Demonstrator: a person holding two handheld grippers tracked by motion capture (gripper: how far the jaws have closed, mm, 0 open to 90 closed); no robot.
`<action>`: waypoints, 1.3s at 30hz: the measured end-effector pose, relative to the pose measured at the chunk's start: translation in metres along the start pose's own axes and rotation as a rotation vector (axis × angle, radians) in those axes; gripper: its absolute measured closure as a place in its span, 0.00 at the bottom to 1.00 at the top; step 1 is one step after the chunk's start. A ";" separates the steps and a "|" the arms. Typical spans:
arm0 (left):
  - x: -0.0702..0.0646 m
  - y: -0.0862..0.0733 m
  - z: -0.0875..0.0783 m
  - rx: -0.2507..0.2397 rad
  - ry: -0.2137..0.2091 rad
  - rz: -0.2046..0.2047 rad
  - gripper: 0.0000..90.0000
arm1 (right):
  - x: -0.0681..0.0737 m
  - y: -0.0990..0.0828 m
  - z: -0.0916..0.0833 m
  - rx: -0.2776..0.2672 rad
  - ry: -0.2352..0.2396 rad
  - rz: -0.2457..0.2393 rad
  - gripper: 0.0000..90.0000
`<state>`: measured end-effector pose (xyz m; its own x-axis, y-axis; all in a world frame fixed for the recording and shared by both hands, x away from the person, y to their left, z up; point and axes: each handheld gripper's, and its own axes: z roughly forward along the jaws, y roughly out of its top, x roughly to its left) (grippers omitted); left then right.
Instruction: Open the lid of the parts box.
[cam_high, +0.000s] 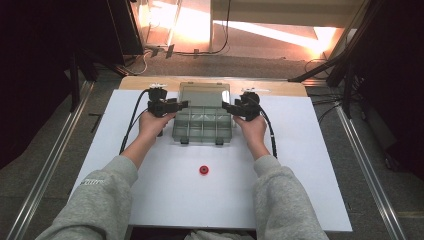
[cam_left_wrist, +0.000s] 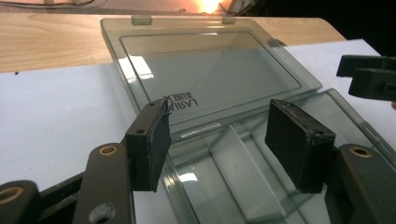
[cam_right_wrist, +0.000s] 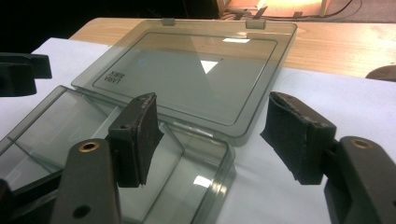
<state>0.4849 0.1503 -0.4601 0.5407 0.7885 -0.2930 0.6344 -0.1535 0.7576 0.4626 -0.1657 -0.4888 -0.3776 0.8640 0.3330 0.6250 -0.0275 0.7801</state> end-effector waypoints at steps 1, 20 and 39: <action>-0.001 0.000 -0.001 0.002 -0.009 0.006 0.44 | 0.000 0.000 -0.002 0.003 0.004 0.007 0.40; -0.013 -0.007 -0.028 0.036 -0.114 0.082 0.38 | 0.008 -0.008 -0.038 0.031 0.090 -0.075 0.38; -0.025 -0.034 -0.063 0.029 -0.164 0.130 0.38 | 0.040 -0.028 -0.058 0.032 0.195 -0.146 0.37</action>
<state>0.4148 0.1732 -0.4416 0.7002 0.6540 -0.2862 0.5677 -0.2670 0.7788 0.3900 -0.1597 -0.4666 -0.5882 0.7443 0.3164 0.5746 0.1093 0.8111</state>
